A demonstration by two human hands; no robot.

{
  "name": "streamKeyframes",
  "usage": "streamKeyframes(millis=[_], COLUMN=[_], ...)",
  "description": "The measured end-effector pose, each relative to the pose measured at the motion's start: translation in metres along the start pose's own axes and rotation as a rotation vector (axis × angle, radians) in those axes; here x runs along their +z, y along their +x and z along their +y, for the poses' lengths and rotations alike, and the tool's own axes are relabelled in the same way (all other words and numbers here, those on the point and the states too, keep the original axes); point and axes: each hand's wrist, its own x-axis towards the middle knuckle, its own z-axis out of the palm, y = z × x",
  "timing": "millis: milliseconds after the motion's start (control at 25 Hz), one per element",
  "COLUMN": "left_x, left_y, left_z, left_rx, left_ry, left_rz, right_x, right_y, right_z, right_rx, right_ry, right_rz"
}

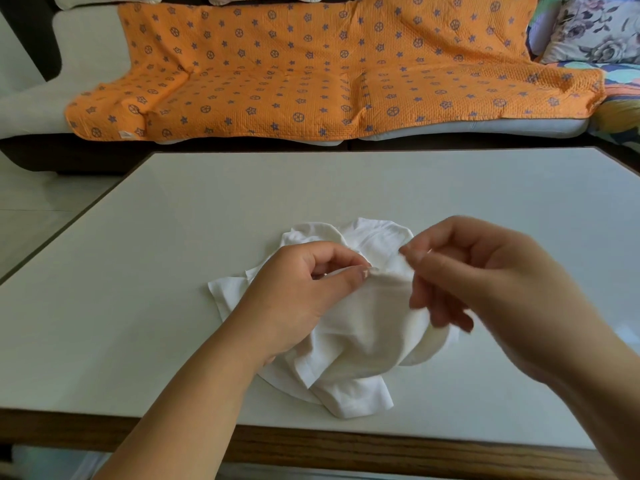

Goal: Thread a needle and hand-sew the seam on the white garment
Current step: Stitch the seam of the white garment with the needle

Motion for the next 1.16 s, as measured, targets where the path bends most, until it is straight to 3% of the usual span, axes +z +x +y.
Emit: streamKeyframes(millis=[80, 240, 840, 1160], left_x=[0.0, 0.0, -0.002, 0.007], left_y=[0.001, 0.0, 0.0, 0.002], left_z=[0.0, 0.001, 0.0, -0.006], left_rx=[0.006, 0.007, 0.042, 0.117], left_ry=[0.001, -0.004, 0.028, 0.174], left_rz=[-0.005, -0.019, -0.014, 0.021], right_x=[0.005, 0.008, 0.012, 0.025], right_y=[-0.002, 0.002, 0.001, 0.003], right_z=[0.003, 0.008, 0.01, 0.02], right_rx=[0.112, 0.206, 0.224, 0.168], right_ry=[-0.1, -0.174, -0.231, -0.264], right_rz=[-0.128, -0.143, -0.15, -0.047])
